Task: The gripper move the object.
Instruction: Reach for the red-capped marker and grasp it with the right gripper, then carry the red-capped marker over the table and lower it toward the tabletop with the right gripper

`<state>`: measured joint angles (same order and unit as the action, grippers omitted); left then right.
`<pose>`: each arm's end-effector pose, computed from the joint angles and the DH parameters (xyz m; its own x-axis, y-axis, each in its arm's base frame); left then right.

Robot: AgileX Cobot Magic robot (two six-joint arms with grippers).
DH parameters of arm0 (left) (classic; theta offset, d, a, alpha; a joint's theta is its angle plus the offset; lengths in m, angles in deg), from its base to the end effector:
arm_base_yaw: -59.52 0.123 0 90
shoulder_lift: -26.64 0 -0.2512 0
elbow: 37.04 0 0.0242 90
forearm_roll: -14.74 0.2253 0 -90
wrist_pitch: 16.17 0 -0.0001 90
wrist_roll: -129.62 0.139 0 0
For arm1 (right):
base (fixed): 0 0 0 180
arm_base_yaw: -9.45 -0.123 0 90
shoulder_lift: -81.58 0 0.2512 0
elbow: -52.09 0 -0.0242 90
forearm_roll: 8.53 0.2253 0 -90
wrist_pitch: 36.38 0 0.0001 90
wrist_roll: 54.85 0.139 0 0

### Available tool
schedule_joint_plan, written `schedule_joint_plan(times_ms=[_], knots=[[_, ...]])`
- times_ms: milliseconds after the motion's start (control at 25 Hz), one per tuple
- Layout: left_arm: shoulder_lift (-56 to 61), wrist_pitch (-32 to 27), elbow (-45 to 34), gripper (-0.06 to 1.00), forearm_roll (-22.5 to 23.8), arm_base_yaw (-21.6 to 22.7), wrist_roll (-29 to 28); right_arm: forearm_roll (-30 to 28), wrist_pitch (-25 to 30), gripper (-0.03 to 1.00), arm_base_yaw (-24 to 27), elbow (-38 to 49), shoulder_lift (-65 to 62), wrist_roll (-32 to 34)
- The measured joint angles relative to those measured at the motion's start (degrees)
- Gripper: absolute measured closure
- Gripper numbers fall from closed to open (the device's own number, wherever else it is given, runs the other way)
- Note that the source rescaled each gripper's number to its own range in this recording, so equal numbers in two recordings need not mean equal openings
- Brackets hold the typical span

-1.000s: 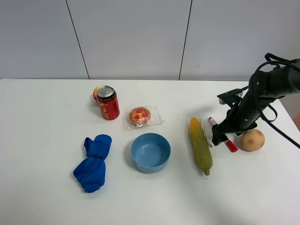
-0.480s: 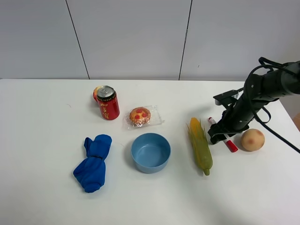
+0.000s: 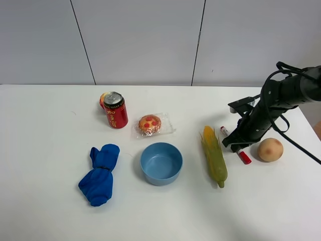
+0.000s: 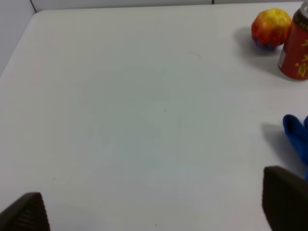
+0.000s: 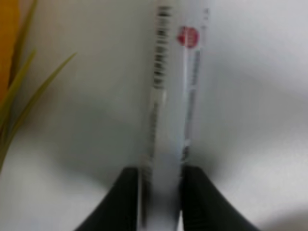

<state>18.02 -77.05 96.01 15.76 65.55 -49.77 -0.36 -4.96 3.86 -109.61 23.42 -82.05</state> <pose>0.0477 0.0072 0.2460 -0.4451 -0.0276 -0.8951 -0.1103 0.9936 0.0242 0.3139 0.0411 0.0419 -0.8858 -0.4329 -0.1672 -0.4416 0.8971 0.0165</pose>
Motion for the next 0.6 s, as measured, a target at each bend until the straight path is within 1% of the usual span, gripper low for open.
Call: schedule_joint_plan(times_ms=[40,400,600], knots=[[0.0,0.0,0.0,-0.06,0.0,0.0,0.0,0.0,0.0,0.97,0.0,0.0,0.0,0.0],[0.0,0.0,0.0,-0.06,0.0,0.0,0.0,0.11,0.43,0.97,0.0,0.0,-0.4,0.11],[0.0,0.0,0.0,-0.06,0.0,0.0,0.0,0.11,0.93,0.97,-0.08,0.05,-3.84,1.23]])
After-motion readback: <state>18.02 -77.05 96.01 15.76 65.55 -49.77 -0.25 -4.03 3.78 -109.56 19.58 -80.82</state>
